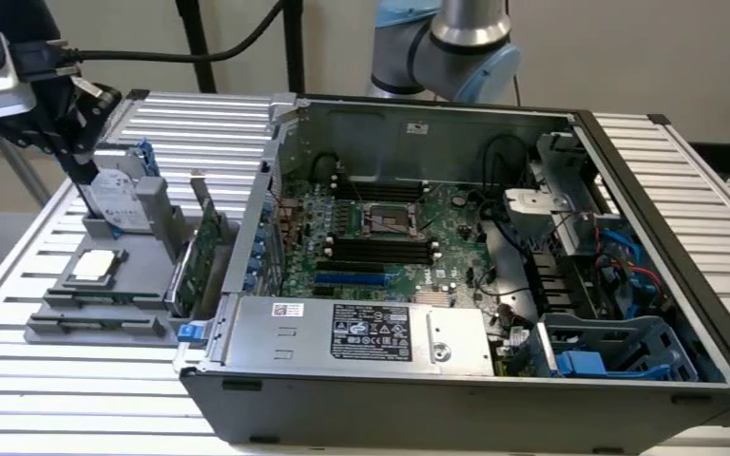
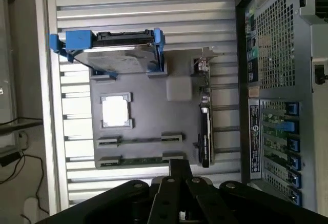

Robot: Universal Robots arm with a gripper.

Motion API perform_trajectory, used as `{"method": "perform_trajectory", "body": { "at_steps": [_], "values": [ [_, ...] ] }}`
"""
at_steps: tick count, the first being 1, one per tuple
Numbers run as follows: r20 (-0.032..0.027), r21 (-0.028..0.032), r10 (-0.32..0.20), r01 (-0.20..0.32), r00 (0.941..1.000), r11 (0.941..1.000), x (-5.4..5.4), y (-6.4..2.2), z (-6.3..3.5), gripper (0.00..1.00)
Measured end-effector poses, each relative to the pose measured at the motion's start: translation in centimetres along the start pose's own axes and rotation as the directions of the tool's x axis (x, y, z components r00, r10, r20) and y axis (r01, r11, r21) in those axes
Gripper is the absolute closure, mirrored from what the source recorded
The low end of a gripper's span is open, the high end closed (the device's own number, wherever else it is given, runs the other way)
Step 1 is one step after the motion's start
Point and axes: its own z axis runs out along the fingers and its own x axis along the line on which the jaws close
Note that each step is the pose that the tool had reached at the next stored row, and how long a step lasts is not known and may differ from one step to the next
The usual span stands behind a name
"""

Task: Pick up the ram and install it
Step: 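Reach for the ram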

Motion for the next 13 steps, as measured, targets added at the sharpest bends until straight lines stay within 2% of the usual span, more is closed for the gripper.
{"method": "perform_trajectory", "body": {
  "at_steps": [7,13],
  "values": [
    [-0.0047,0.0006,0.0,0.0,1.0,1.0,2.4,-0.74,0.69,1.0],
    [-0.0144,0.0014,0.001,-0.001,0.9999,1.0,3.1,-1.54,1.13,1.0]
  ]
}}
